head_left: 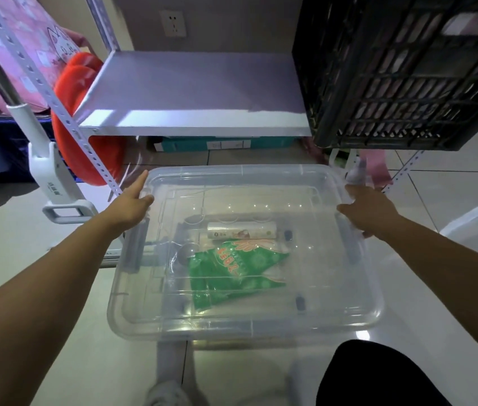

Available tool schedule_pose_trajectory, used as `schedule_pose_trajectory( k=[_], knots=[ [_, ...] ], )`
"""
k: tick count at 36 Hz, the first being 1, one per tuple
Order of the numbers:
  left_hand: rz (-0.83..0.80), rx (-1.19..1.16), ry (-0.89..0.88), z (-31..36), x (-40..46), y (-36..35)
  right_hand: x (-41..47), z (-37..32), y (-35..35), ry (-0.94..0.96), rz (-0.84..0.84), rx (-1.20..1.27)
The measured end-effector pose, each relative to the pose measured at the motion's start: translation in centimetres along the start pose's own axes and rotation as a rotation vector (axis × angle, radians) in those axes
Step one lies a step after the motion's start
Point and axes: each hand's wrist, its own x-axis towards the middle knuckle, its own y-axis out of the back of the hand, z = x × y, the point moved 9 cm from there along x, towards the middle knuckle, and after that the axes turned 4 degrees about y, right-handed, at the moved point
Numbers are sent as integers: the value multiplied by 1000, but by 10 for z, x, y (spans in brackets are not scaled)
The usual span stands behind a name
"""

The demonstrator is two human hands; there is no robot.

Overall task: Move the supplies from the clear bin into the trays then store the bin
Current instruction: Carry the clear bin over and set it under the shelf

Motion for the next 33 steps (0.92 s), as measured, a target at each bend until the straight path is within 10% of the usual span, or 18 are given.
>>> schedule_pose_trajectory(
  k=[8, 18, 33],
  knots=[
    [-72, -103, 111, -16, -3, 8, -20, -46, -11, 109, -122, -522],
    [-338, -585, 629, -97, -43, 7, -140, -230, -132, 809, -128, -287],
    [-399, -557, 574, -83, -50, 18, -149, -249, -191, 792, -62, -322]
  ],
)
